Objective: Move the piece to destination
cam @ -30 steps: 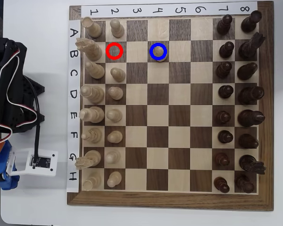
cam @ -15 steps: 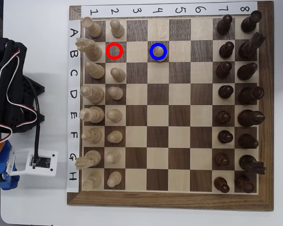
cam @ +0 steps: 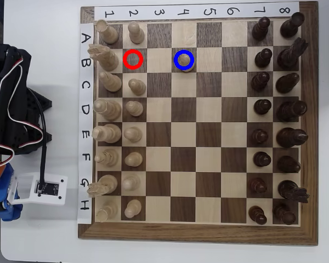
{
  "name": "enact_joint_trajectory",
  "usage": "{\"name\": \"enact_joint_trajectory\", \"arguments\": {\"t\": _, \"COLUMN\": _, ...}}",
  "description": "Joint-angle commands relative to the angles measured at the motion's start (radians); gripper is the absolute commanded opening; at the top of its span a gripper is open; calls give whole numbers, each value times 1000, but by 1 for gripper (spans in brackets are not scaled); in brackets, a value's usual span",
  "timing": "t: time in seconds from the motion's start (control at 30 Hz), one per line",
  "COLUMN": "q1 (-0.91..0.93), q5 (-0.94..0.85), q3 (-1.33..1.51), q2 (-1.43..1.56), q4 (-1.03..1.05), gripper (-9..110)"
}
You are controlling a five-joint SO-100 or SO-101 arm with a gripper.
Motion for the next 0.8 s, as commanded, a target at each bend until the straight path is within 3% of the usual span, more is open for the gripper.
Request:
{"name": "enact_joint_trajectory", "arguments": {"t": 0.0, "q1": -3, "q5": -12, "q3": -8, "q2": 61, "q4": 8, "gripper": 0}}
{"name": "enact_joint_trajectory", "arguments": {"t": 0.77, "q1": 2, "q5": -8, "q3": -8, "q2": 60, "q4": 8, "gripper": 0}}
